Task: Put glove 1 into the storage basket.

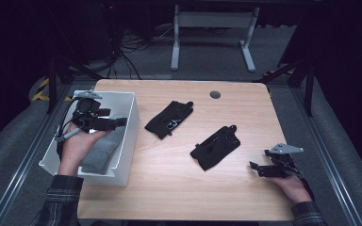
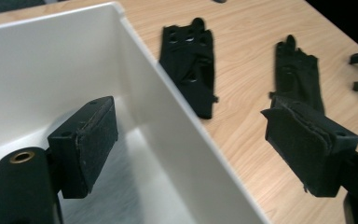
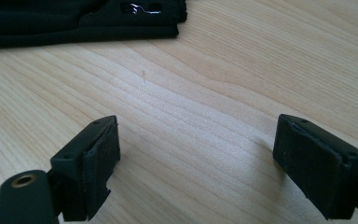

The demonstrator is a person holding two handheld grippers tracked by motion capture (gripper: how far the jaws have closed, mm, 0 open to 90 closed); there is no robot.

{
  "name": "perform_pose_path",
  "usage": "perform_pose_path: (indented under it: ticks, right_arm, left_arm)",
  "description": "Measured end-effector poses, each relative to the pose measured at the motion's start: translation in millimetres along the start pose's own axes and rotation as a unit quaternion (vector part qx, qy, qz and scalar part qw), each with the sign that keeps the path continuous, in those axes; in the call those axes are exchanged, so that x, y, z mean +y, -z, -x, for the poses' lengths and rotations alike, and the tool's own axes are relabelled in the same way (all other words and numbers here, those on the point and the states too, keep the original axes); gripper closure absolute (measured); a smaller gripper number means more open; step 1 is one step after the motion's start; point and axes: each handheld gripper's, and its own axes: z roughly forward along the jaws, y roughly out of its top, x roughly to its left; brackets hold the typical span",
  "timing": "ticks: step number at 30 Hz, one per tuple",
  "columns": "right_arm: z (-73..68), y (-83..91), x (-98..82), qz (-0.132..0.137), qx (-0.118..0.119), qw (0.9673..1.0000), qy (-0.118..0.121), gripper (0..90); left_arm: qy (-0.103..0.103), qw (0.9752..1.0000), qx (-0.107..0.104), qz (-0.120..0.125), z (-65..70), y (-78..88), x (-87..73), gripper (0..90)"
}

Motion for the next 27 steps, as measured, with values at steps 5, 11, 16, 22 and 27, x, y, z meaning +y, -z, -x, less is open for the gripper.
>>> perform_pose_path:
  ticks: [5, 11, 16, 22, 27]
  right_arm:
    - [0.1, -0.1, 0.0, 0.0, 0.0, 1.0, 0.0, 15.1]
    - [0.1, -0.1, 0.0, 0.0, 0.0, 1.0, 0.0, 15.1]
    - [0.2, -0.1, 0.0, 0.0, 0.001, 1.0, 0.0, 15.1]
    - [0.9, -0.3, 0.2, 0.001, 0.003, 1.0, 0.003, 15.1]
    - [0.9, -0.2, 0.2, 0.0, 0.003, 1.0, 0.003, 15.1]
  left_arm:
    - [-0.025, 0.9992, -0.03, 0.005, 26.8, -10.3, 7.5, 18.1]
    - [-0.047, 0.9978, -0.046, 0.003, 51.0, -25.7, 12.5, 19.4]
    - [-0.063, 0.9962, -0.059, 0.007, 70.7, -43.8, 13.5, 23.5]
    - [-0.081, 0.9948, -0.062, 0.004, 90.5, -64.3, 10.5, 31.3]
    - [-0.094, 0.9935, -0.065, -0.002, 102.7, -80.9, 3.4, 42.8]
